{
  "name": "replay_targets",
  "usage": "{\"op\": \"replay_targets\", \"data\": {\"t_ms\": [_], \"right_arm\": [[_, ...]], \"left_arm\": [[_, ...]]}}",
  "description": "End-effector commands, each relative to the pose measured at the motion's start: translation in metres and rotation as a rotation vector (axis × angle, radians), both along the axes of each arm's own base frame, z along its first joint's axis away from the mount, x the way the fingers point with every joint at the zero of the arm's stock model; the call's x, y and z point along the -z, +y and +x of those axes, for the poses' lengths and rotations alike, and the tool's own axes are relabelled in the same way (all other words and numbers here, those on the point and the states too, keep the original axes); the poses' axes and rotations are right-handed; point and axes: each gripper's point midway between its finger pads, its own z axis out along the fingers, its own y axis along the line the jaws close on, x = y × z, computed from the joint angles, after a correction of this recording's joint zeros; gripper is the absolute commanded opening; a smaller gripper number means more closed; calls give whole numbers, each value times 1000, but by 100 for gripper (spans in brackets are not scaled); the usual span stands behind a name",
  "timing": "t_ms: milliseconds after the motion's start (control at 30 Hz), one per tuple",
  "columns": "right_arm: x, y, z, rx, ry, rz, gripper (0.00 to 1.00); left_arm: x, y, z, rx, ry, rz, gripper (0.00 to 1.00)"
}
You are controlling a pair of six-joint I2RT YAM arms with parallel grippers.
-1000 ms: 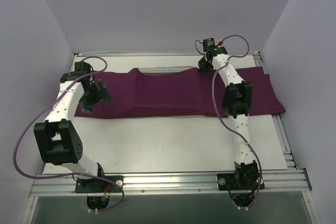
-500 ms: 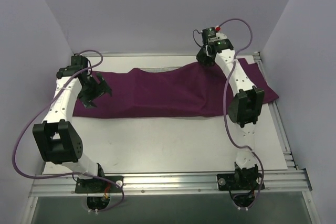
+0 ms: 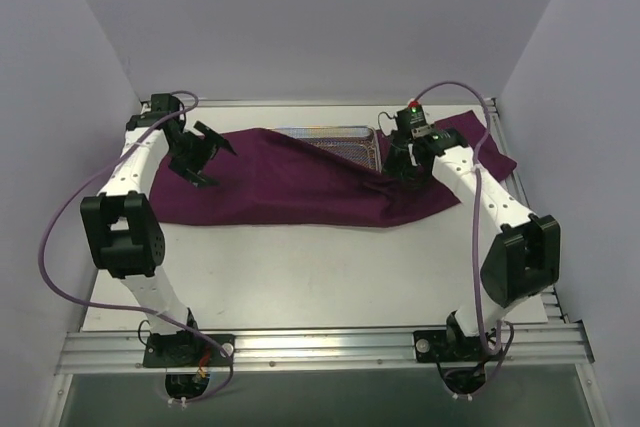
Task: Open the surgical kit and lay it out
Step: Open the surgical kit at the center of the board.
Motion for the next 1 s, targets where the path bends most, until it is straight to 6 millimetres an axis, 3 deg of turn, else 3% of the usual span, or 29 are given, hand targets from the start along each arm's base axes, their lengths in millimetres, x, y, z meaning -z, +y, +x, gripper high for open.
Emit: {"op": "replay_targets", "data": {"t_ms": [0, 33, 100, 133, 167, 200, 267, 300, 567, 667, 733, 800, 833, 933, 967], "right_arm": [[-2, -4, -28, -86, -29, 27, 0], [1, -6, -33, -85, -27, 22, 0], [9, -2, -42, -123, -25, 46, 0], [12, -3, -44, -124, -22, 42, 1], [14, -2, -45, -127, -17, 49, 3], [17, 0, -44, -135, -19, 58, 4], [18, 0, -42, -135, -20, 60, 4], [21, 2, -42, -140, -14, 64, 5], [15, 1, -37, -153, -33, 51, 2], [14, -4, -38, -150, -37, 38, 2], [14, -7, -39, -147, -34, 38, 2], [13, -9, -40, -142, -35, 40, 3], [13, -11, -40, -135, -33, 38, 4], [15, -17, -40, -125, -21, 35, 14], [18, -23, -40, -113, -9, 30, 23]], "left_arm": [[-18, -18, 42, -47, -71, -89, 94], [-10, -19, 48, -45, -56, -89, 94], [-15, -21, 61, -50, -65, -92, 94], [-6, -21, 65, -52, -41, -86, 94], [-13, -21, 72, -54, -53, -84, 94], [-13, -35, 73, -26, -54, -75, 94], [-6, -40, 78, -20, -35, -68, 94], [-12, -43, 84, -23, -51, -72, 94], [14, -49, 98, -40, 23, -39, 94], [20, -48, 106, -42, 28, -25, 100], [26, -48, 108, -31, 38, -17, 88], [27, -50, 110, -8, 26, -26, 69], [30, -50, 109, 0, 30, -26, 43], [31, -52, 111, 44, -3, -30, 9], [29, -53, 109, 80, -19, -15, 2]]}}
